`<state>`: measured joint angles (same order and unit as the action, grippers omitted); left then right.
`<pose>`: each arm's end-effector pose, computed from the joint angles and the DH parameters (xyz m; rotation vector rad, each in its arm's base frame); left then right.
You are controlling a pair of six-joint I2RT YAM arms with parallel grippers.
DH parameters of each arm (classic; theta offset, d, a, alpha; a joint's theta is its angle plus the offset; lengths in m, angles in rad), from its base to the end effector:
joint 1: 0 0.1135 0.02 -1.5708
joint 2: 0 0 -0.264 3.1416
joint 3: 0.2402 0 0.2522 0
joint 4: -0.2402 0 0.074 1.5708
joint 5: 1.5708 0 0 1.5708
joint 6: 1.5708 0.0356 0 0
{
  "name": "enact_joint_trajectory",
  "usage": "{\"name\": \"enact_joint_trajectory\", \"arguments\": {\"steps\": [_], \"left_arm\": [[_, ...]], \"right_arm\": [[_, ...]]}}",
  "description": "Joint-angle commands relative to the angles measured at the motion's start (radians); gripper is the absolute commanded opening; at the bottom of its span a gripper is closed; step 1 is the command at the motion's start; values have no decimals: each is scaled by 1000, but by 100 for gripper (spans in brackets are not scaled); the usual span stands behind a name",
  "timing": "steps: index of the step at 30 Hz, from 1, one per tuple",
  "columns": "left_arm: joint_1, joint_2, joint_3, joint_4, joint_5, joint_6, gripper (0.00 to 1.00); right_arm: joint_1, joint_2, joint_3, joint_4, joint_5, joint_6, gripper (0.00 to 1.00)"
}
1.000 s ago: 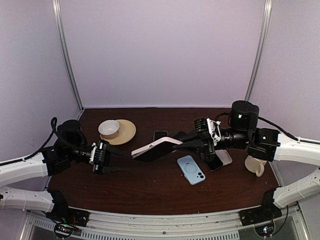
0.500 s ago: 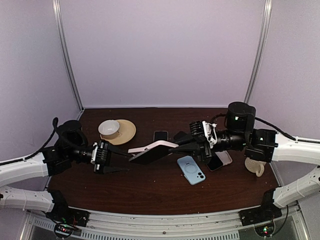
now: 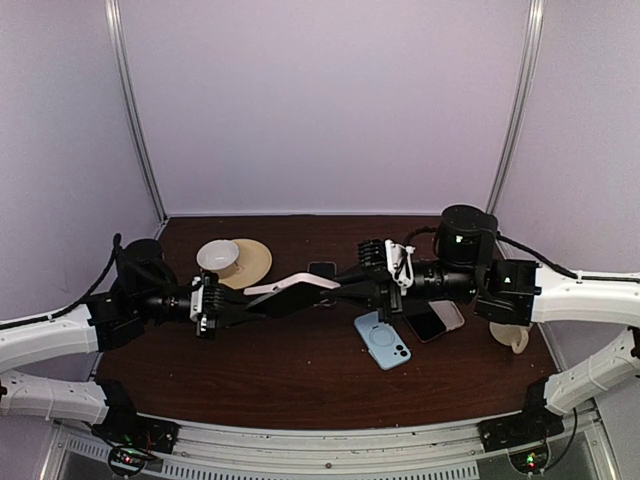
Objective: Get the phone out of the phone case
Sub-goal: Pass from the right arm to the left
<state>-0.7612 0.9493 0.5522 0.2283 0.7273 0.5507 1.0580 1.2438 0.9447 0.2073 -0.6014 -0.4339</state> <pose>0.1390 -0.1651 0.2718 1.4487 0.9997 -0.7828 0.1247 0.2625 0.3392 -1.4835 0.9079 0.9626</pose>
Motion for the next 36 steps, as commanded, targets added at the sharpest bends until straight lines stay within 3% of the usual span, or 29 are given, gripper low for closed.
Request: {"name": "enact_joint_trajectory", "arguments": {"steps": [1,6,12,13,17,19,21,27,36], "left_arm": [[-3,-1,28,77,-70,0,14],[-2,-3,28,83,-91,0,0],[-2,-6,29,74,-89,11,0],[-3,-6,30,71,-91,15,0],[-3,-4,31,57,-105,37,0],[-3,-3,31,47,-110,54,0],[-2,-2,31,32,-114,76,0],[-3,-3,21,-27,-130,208,0],[-32,-3,-13,-70,-163,383,0]], "right_arm": [[22,-7,49,91,-38,21,0],[23,-11,43,80,-34,23,0],[23,-12,23,56,-55,43,0],[23,-12,22,48,-51,51,5],[23,-19,16,1,13,110,58],[23,-26,11,-30,56,147,74],[23,-35,11,-73,90,192,80],[23,-53,56,-261,169,319,85],[23,-44,177,-497,264,570,99]]}}
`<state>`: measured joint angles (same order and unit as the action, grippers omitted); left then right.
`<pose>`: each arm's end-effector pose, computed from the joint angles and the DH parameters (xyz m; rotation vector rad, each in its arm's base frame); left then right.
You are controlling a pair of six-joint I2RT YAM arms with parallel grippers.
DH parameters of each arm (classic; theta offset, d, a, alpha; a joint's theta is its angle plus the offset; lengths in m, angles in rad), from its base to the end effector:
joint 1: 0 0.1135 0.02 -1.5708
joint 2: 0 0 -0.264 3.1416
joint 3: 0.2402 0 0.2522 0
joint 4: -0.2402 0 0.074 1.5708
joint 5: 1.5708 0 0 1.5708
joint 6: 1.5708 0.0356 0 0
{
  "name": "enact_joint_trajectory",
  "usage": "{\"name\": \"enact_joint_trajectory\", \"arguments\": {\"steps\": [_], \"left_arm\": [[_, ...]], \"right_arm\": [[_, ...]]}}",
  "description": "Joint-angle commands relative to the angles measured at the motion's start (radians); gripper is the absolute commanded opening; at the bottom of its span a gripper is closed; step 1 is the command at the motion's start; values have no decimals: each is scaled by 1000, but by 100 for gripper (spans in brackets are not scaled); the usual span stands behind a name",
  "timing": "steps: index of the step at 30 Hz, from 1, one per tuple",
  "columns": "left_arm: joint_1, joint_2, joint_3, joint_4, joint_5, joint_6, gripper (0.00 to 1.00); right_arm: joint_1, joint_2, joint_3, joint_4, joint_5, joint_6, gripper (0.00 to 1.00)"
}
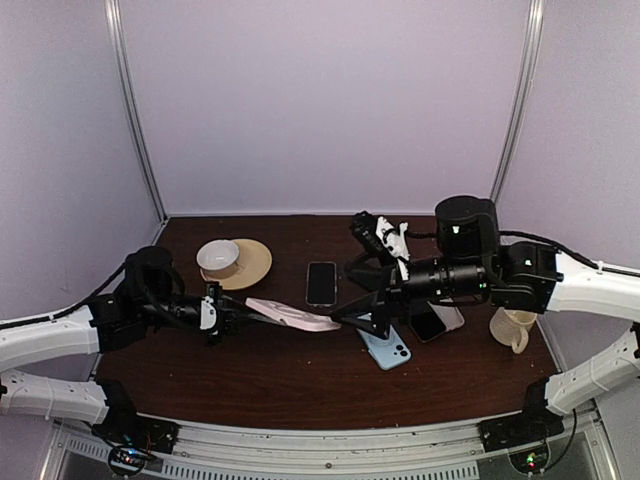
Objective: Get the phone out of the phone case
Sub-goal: Pass from the right arm to the left, then remove the phone case from the phone.
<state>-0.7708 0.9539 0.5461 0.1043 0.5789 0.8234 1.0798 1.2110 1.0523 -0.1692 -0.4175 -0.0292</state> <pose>0.1407 -0.1638 0.2557 1.5718 0.9817 -0.5040 0.1190 0.2531 0.3468 -1.3138 1.5440 1.0871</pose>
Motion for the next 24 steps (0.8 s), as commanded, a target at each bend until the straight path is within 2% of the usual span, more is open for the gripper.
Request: {"name": "enact_joint_trajectory", "arguments": {"steps": [1,3,8,13,18,24], "left_arm": [[-32,-9,-10,42,-20,139,0],[-48,-13,-17,16,-18,204,0],[-87,-18,-35,-17,-23,325,0],[-130,-10,-52,-26,-68,425,0],[-153,6,-50,-59,-107,488,0],[-172,17,-52,-71,-140,538,0]], "right_arm": [[2,-3,87,-141,99,195,100],[2,14,125,-194,147,245,99],[2,108,285,-444,255,357,99],[2,237,400,-587,153,424,100],[7,315,411,-561,5,504,99],[37,401,436,-515,-56,522,99]]}}
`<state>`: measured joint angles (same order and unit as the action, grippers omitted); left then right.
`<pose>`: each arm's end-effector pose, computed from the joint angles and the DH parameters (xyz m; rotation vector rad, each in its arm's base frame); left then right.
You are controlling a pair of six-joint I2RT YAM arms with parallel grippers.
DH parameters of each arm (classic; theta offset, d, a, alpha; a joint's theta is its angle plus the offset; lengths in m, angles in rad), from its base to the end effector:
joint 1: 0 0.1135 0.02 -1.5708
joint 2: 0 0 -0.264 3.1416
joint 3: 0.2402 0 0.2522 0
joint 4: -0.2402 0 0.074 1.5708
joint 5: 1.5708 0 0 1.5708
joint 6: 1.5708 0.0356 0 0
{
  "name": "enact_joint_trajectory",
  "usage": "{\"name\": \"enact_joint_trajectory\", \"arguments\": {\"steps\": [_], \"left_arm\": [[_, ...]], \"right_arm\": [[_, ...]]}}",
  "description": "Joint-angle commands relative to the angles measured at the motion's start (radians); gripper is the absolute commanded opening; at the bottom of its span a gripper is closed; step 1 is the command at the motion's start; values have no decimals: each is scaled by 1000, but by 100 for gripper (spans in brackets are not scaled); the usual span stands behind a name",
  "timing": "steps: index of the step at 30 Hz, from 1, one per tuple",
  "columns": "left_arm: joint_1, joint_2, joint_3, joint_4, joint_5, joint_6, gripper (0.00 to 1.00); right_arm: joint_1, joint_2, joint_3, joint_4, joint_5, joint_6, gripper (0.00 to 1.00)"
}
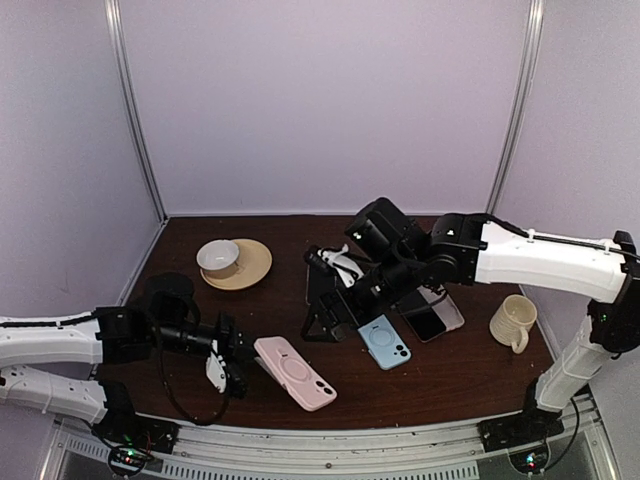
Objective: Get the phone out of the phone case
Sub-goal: Remove the phone case from the phone.
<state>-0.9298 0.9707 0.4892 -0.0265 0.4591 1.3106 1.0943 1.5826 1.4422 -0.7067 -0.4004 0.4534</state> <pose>0.1119 -0.1764 0.2196 1.9308 0.6272 -0.2377 0.1458 0.3127 0.3226 -1.0400 2.4798 1.0984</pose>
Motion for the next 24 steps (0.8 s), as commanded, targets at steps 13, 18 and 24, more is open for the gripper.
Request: {"name": "enact_joint_trajectory", "arguments": {"steps": [13,18,24], "left_arm": [[-40,14,2,55,-51,87,0],[-45,12,2,50,-60,91,0],[-46,6,2,48,-63,93,0]], "right_arm": [[59,210,92,136,-157,140,99],[63,247,113,132,-148,145,100],[69,284,128,135,-178,142,100]]}}
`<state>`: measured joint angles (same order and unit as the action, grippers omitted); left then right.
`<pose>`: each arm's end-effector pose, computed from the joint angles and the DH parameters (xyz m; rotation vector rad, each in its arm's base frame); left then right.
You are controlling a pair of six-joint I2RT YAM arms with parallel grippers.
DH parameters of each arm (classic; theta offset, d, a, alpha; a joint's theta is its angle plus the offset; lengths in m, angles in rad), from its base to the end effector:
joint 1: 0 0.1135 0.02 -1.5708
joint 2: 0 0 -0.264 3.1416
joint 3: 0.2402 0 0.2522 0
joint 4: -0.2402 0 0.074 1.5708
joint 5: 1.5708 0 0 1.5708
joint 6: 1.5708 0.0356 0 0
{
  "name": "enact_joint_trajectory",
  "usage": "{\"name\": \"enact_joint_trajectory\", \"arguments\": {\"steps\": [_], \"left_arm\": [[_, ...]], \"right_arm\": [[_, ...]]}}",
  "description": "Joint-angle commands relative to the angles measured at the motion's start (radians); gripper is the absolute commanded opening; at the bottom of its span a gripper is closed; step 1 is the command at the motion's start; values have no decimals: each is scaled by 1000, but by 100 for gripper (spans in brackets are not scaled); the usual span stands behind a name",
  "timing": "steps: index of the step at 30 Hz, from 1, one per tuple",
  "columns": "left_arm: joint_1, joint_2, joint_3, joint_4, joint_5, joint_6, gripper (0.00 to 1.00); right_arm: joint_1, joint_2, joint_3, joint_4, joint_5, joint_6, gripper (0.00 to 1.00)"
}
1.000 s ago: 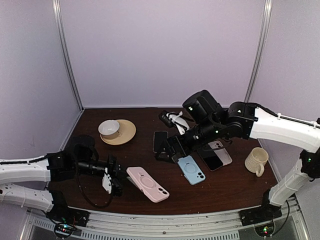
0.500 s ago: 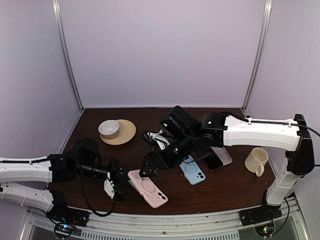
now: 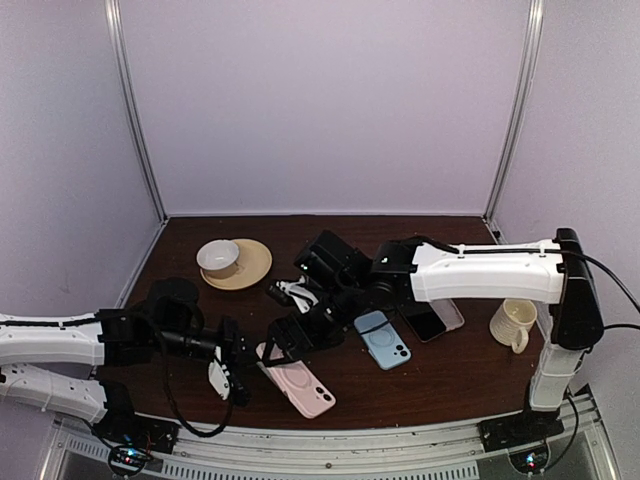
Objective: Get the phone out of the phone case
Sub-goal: Remove the phone case from the phone.
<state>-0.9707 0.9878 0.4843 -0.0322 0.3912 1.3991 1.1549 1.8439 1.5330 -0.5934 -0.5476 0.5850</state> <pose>0.1074 -0.1811 0.2137 1.9887 0.5580 -0.1490 0.1476 0.3801 0.2678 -1.0648 2.6517 1.2675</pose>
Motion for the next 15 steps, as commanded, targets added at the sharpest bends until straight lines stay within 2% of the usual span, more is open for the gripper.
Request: {"name": "enact_joint_trajectory", "arguments": {"steps": [1,8,15], "left_arm": [[-6,-12,7,54,5,5,0],[-12,-17,4,54,-3,7,0],[-17,-20,2,52,-8,9,0]], "right_arm": [[8,28,35,29,-40,12,99],[8,48,34,57,-59,16,100],[6,43,29,61,-51,-12,85]]}}
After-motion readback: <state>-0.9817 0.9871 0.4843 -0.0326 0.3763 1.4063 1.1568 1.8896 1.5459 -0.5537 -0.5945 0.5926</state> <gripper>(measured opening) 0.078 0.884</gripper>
